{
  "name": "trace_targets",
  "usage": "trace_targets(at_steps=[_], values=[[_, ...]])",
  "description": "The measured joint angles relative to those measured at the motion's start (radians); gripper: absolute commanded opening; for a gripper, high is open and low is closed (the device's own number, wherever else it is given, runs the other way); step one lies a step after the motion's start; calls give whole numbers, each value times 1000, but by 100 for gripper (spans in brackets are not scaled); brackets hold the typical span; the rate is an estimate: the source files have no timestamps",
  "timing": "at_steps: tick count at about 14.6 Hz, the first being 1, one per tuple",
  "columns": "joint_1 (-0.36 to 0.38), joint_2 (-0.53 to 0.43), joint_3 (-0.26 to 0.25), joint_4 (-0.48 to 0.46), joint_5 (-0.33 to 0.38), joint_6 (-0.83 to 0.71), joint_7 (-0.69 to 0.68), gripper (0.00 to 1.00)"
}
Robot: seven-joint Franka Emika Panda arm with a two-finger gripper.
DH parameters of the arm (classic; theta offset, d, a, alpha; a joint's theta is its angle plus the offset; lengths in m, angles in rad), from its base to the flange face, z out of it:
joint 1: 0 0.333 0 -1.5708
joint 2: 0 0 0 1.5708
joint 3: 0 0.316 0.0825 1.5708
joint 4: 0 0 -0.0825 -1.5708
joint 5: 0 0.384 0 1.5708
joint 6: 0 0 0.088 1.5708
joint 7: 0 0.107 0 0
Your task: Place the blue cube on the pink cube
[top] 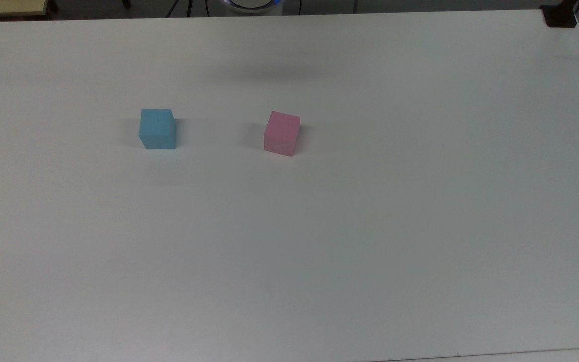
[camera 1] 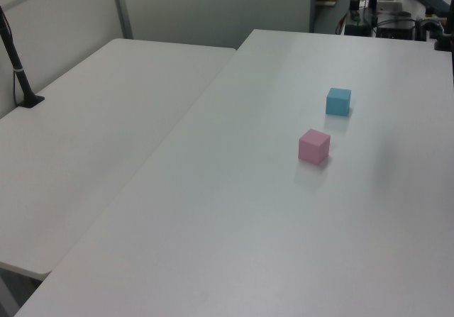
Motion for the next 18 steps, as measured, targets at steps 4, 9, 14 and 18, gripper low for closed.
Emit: trace_targets(at_steps=[4, 9, 14, 18], values=[[0, 0, 0, -5, 0, 0, 0, 100], [-1, 0, 0, -11, 0, 0, 0, 100], [-12, 0, 0, -21, 0, 0, -9, 100], [-62, 1, -1, -40, 0, -3, -142, 100]])
